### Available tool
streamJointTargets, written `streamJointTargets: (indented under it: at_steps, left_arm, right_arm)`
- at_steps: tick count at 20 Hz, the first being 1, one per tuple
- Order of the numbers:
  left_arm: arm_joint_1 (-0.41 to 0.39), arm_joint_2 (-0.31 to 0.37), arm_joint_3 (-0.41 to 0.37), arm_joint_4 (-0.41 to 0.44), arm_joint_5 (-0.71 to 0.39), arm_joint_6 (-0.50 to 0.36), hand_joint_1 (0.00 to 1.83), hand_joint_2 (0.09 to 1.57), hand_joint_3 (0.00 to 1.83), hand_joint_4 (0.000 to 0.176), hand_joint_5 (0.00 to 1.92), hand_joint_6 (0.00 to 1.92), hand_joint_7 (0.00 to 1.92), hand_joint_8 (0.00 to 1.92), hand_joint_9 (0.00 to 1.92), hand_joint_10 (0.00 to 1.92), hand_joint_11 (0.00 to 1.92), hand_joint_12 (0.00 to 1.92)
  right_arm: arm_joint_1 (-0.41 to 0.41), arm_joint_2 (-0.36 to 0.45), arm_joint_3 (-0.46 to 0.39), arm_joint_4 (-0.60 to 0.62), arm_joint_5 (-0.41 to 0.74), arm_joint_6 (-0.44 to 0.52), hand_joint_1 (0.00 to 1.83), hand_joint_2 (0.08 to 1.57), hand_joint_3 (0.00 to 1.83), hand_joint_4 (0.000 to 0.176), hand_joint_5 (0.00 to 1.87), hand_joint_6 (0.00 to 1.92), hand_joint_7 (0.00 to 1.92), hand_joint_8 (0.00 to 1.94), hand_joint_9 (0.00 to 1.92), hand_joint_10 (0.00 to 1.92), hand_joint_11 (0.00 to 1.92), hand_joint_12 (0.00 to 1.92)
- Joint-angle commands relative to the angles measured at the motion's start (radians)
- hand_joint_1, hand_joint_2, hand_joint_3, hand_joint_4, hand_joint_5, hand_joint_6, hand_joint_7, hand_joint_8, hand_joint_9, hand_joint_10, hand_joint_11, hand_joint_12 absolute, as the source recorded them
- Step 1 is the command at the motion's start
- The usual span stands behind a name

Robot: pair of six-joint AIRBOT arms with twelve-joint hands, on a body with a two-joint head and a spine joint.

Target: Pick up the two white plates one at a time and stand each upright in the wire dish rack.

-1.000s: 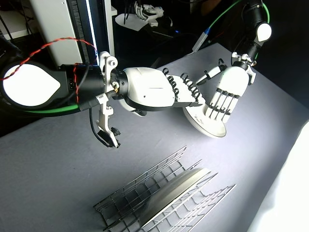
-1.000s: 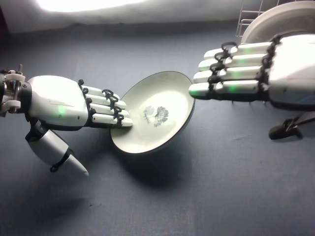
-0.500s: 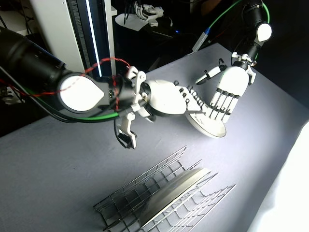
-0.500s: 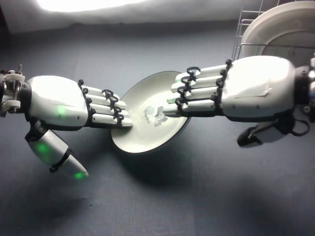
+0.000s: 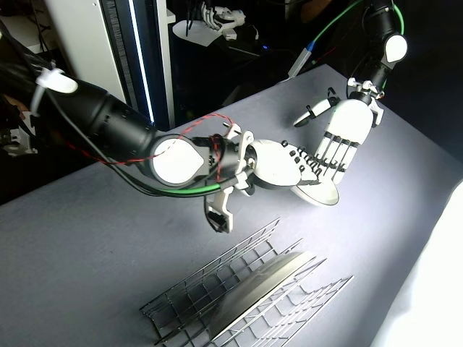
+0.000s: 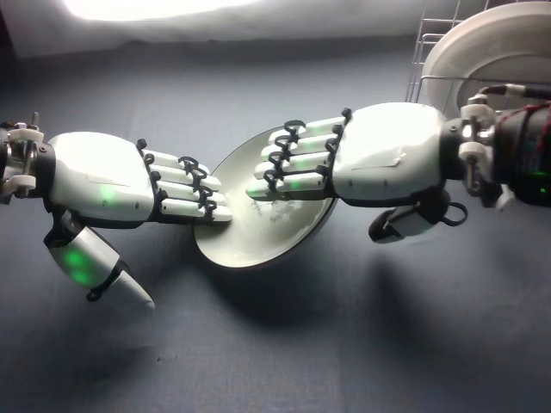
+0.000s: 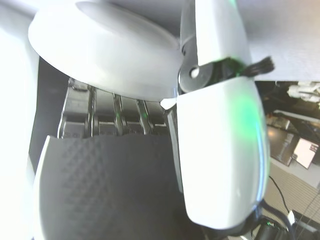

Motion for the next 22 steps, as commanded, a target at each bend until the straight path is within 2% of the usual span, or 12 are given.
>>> streamJointTargets:
  at_steps: [1,2,6,11,15,16,18,19,20,21,22]
  left_arm:
    - [0.002,-0.008,0.002,-0.004,-0.051,-0.001,0.0,1.01,0.0,0.0,0.03,0.01,0.02,0.01,0.0,0.0,0.01,0.0]
    - [0.002,-0.009,0.002,-0.004,-0.051,-0.002,0.0,1.01,0.0,0.0,0.02,0.0,0.01,0.0,0.0,0.0,0.0,0.0]
    - [0.0,-0.011,0.003,-0.004,-0.051,-0.002,0.0,1.0,0.0,0.0,0.02,0.01,0.01,0.01,0.0,0.0,0.0,0.0]
    - [-0.001,-0.013,0.003,-0.004,-0.051,-0.005,0.0,1.0,0.0,0.0,0.02,0.0,0.01,0.0,0.0,0.0,0.0,0.0]
    - [-0.001,-0.014,0.002,-0.004,-0.05,-0.007,0.0,0.99,0.0,0.0,0.01,0.0,0.01,0.0,0.0,0.0,0.0,0.0]
    - [-0.002,-0.014,0.002,-0.004,-0.05,-0.007,0.0,0.99,0.0,0.0,0.02,0.01,0.03,0.01,0.01,0.0,0.02,0.01]
    - [-0.002,-0.014,0.001,-0.004,-0.05,-0.008,0.0,0.99,0.0,0.0,0.0,0.0,0.01,0.0,0.0,0.0,0.0,0.0]
    - [-0.002,-0.014,0.002,-0.004,-0.05,-0.009,0.0,0.99,0.0,0.0,0.0,0.0,0.0,0.0,0.0,0.0,0.0,0.0]
    - [-0.002,-0.014,0.002,-0.004,-0.05,-0.009,0.0,0.99,0.0,0.0,0.01,0.01,0.01,0.0,0.0,0.0,0.0,0.0]
    - [-0.002,-0.014,0.002,-0.004,-0.05,-0.01,0.0,0.99,0.0,0.0,0.02,0.01,0.01,0.0,0.0,0.0,0.0,0.0]
    - [-0.002,-0.013,0.002,-0.004,-0.05,-0.01,0.0,0.99,0.0,0.0,0.02,0.01,0.01,0.0,0.0,0.0,0.0,0.0]
  right_arm:
    - [0.015,-0.006,0.013,0.036,0.069,-0.001,1.32,0.94,0.0,0.0,0.0,0.0,0.0,0.0,0.0,0.0,0.03,0.03]
    - [0.016,-0.02,0.029,0.036,0.068,-0.001,1.31,0.93,0.0,0.0,0.0,0.0,0.0,0.0,0.0,0.0,0.01,0.13]
    - [0.021,-0.08,0.093,0.036,0.061,-0.001,1.29,0.95,0.0,0.0,0.0,0.0,0.0,0.0,0.0,0.0,0.0,0.23]
    - [0.025,-0.105,0.104,0.036,0.058,-0.001,1.25,0.96,0.0,0.0,0.0,0.0,0.0,0.0,0.0,0.0,0.0,0.23]
    - [0.026,-0.109,0.104,0.036,0.058,-0.003,1.24,0.98,0.01,0.0,0.0,0.0,0.0,0.0,0.0,0.0,0.0,0.35]
    - [0.026,-0.109,0.104,0.036,0.058,-0.003,1.25,0.99,0.0,0.0,0.05,0.01,0.02,0.0,0.03,0.01,0.0,0.52]
    - [0.026,-0.109,0.104,0.036,0.058,-0.003,1.27,1.02,0.01,0.0,0.19,0.04,0.19,0.03,0.18,0.05,0.0,0.89]
    - [0.026,-0.109,0.104,0.036,0.058,-0.003,1.26,1.04,0.01,0.0,0.28,0.03,0.3,0.02,0.27,0.05,0.0,1.01]
    - [0.026,-0.109,0.104,0.036,0.058,-0.004,1.26,1.04,0.0,0.0,0.44,0.05,0.49,0.04,0.43,0.07,0.0,1.18]
    - [0.025,-0.109,0.104,0.036,0.058,-0.004,1.25,1.03,0.0,0.0,0.55,0.04,0.6,0.02,0.54,0.07,0.05,1.23]
    - [0.025,-0.109,0.104,0.036,0.058,-0.005,1.25,1.03,0.0,0.0,0.7,0.04,0.75,0.02,0.69,0.07,0.18,1.2]
